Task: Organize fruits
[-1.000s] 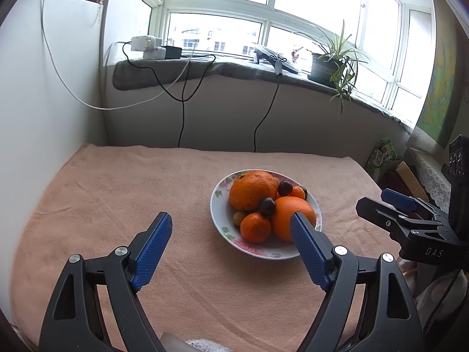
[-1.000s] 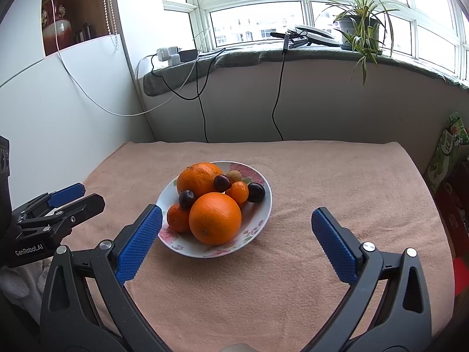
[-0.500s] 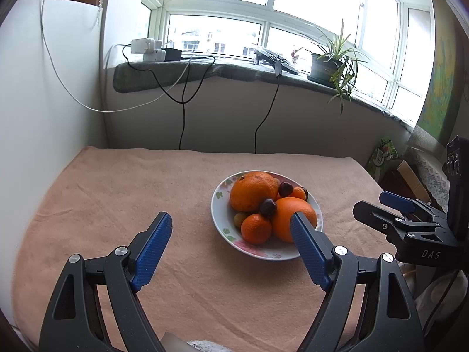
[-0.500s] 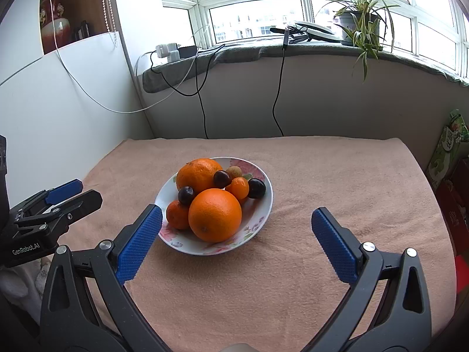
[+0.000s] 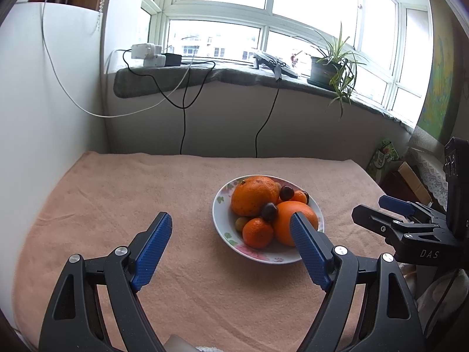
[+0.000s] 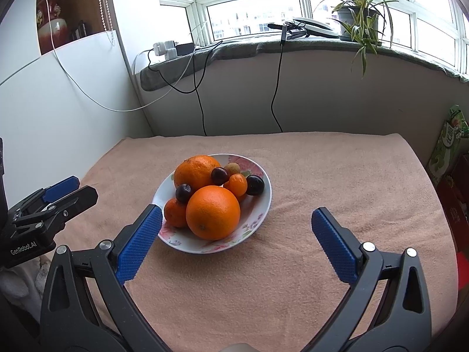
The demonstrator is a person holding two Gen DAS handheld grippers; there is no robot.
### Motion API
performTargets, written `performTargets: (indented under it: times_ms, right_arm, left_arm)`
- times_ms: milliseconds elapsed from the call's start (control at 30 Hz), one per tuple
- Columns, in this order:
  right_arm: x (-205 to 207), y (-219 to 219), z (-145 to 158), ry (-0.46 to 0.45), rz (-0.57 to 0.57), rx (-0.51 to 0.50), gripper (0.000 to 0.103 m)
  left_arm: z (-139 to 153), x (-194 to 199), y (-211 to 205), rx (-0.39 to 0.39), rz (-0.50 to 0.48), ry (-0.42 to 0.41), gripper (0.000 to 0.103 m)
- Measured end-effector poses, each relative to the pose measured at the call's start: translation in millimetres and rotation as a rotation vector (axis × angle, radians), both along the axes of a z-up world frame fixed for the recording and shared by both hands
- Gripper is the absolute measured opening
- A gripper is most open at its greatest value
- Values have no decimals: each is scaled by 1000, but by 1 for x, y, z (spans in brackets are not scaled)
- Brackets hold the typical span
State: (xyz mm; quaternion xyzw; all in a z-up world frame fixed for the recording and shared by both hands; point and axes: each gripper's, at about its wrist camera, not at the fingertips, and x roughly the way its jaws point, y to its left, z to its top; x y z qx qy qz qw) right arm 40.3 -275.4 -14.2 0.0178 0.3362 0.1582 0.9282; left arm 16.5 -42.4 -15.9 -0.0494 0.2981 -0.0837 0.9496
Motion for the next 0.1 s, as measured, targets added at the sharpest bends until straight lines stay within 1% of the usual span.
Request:
performTargets:
  times_ms: [100]
  right_arm:
    - [1, 0, -2, 5, -2, 0, 103]
  left_arm:
    - [0, 1, 1, 4, 8, -7, 83]
